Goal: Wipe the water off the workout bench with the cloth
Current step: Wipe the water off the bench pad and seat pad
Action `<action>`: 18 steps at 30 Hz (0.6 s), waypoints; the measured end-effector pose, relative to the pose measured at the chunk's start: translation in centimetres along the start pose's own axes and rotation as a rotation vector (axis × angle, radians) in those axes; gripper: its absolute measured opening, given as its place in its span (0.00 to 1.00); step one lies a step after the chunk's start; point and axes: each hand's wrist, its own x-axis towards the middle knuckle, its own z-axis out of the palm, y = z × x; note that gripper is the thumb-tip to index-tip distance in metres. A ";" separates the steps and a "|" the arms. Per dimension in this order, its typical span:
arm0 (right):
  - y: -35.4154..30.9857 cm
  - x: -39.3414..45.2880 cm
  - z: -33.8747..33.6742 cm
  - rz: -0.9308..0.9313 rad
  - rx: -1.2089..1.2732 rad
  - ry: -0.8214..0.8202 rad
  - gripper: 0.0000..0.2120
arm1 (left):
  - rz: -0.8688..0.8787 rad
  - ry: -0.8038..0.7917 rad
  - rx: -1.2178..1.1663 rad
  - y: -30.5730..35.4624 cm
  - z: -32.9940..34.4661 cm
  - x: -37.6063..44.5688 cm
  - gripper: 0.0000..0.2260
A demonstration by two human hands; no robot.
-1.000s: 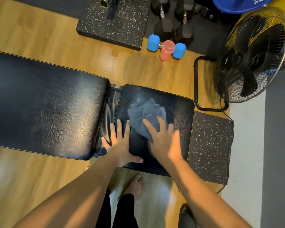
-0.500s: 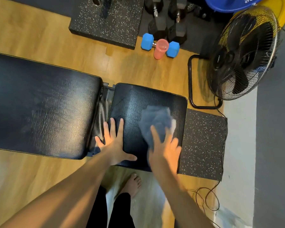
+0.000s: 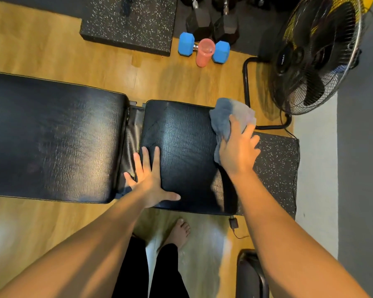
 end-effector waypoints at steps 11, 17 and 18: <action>2.9 -16.3 3.1 -0.274 -0.086 -0.071 0.38 | 0.019 0.016 0.001 0.0 -0.1 0.0 0.71; 2.2 -7.6 1.5 -0.082 0.026 -0.023 0.32 | 0.025 0.008 -0.012 0.2 -0.1 0.0 0.71; 2.0 -5.4 1.3 -0.026 0.036 -0.020 0.32 | 0.032 0.009 -0.016 0.2 0.0 0.0 0.71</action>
